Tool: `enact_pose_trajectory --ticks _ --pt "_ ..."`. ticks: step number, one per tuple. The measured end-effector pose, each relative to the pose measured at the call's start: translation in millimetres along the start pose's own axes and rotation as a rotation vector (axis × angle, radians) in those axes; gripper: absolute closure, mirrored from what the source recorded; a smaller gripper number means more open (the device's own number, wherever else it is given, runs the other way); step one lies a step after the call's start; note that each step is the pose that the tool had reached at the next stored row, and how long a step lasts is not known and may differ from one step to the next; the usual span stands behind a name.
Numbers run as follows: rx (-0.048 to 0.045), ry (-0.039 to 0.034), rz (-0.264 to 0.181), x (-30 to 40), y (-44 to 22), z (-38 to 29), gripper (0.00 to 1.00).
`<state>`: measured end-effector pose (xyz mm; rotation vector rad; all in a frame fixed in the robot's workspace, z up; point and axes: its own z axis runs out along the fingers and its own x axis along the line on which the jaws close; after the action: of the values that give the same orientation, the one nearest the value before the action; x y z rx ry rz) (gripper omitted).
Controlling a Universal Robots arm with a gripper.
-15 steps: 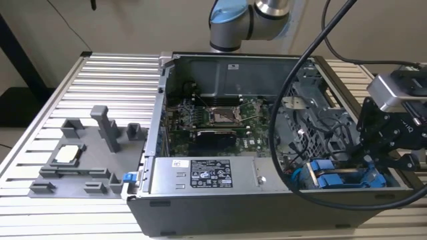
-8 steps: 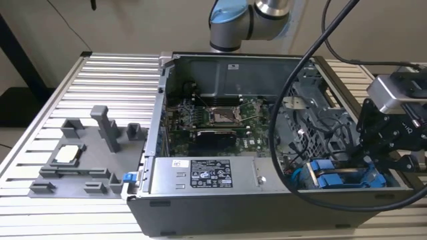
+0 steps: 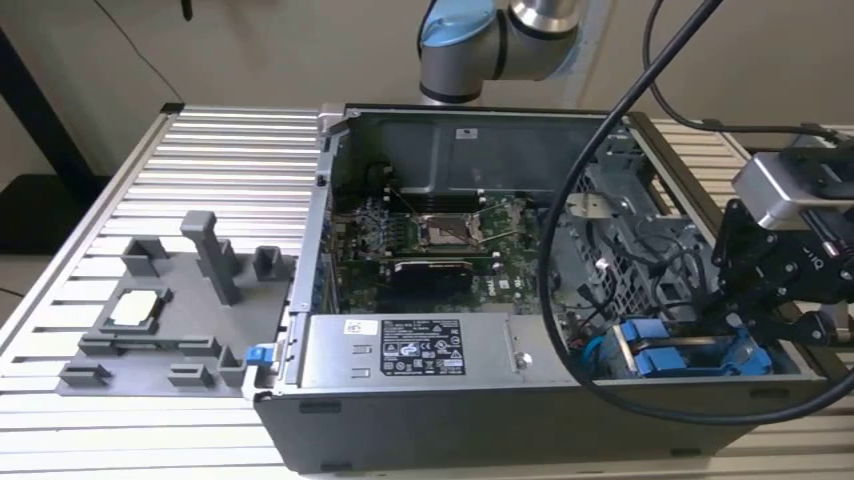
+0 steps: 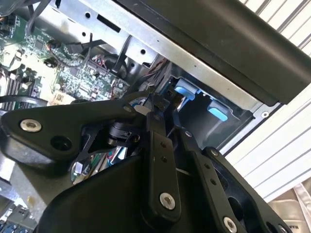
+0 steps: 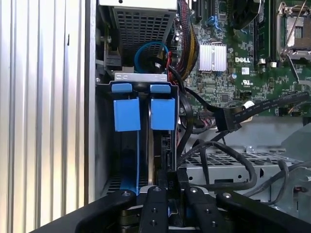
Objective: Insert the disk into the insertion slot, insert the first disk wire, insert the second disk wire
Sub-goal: 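Insert the first disk wire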
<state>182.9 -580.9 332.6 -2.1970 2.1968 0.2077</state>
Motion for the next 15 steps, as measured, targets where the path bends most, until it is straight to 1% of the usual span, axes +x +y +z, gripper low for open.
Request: enact_pose_trajectory --ticks 8,9,10,11,15 --pt "-0.0002 -0.0013 -0.001 0.2 -0.1 0.9 0.80" --pt "-0.0001 -0.0012 -0.001 0.0 0.0 0.1 0.80" --pt "-0.0002 -0.0019 -0.001 -0.2 0.2 -2.5 0.73" --pt "-0.0002 -0.0014 -0.001 -0.8 0.6 -7.8 0.73" --pt "0.0000 -0.0010 -0.001 -2.8 1.9 -24.8 0.73"
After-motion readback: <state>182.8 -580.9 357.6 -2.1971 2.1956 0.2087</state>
